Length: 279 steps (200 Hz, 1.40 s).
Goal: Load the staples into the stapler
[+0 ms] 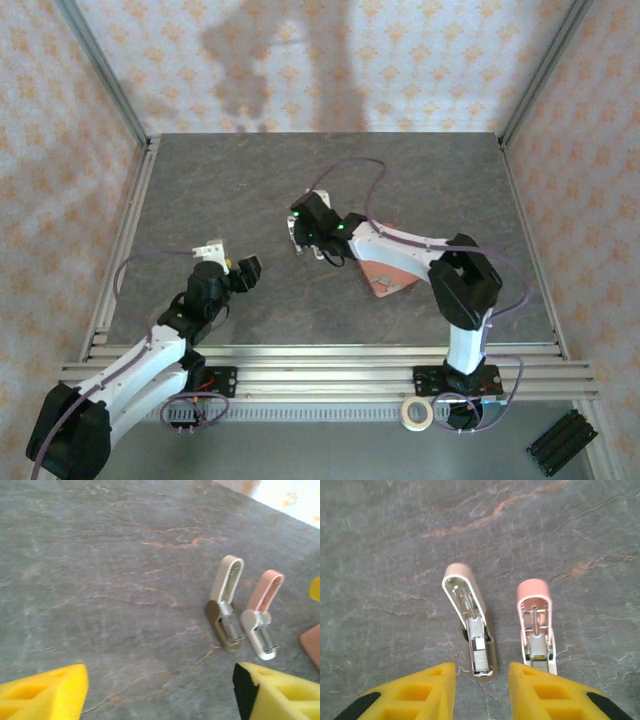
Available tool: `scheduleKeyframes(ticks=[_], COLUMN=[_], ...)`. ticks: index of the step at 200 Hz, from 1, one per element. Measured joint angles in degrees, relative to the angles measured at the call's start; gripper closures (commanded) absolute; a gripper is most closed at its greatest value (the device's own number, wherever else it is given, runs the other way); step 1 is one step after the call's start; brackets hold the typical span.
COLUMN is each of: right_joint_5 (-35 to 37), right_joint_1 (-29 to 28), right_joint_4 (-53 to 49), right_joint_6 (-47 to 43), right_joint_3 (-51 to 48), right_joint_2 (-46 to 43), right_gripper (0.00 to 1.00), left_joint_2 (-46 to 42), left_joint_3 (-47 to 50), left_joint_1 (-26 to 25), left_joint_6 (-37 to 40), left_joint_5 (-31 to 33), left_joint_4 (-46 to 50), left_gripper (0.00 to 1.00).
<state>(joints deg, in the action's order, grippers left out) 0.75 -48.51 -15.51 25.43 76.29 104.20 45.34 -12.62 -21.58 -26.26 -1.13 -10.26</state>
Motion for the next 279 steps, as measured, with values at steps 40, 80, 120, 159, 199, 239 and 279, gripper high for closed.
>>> scheduleKeyframes(ticks=[40,80,120,159,199,239,279], right_joint_5=[-1.31,-1.07,-0.5,-0.07,0.11,0.07,0.09], right_joint_1=[3.41,3.43,3.69,4.04,5.42,7.65,7.65], right_joint_4=[6.36,10.64,13.09,16.24,16.92,17.29,17.29], right_joint_6=[2.51,3.76,2.12,-0.35,-1.77,-2.14,-2.82], right_joint_3=[-10.91,-19.23,-24.74,-26.32,-29.05,-31.69,-31.95], right_joint_2=[-6.93,-10.49,-16.13,-19.65,-20.63,-21.7,-21.99], right_gripper=[0.65,0.63,0.57,0.53,0.51,0.5,0.49], left_joint_2=[9.03,20.48,29.46,38.97,45.81,50.97,57.35], left_joint_3=[-4.83,-10.78,-22.29,-35.23,-44.24,-49.57,-57.96], left_joint_1=[0.0,0.0,0.0,0.35,0.37,0.37,0.76], left_joint_6=[0.87,2.01,6.62,13.25,21.4,28.68,35.36], left_joint_5=[-5.05,-10.51,-15.61,-20.41,-23.43,-23.93,-23.85], left_joint_4=[-1.4,-2.58,-2.34,1.46,8.79,14.49,21.77], left_gripper=[0.21,0.23,0.26,0.29,0.3,0.3,0.3])
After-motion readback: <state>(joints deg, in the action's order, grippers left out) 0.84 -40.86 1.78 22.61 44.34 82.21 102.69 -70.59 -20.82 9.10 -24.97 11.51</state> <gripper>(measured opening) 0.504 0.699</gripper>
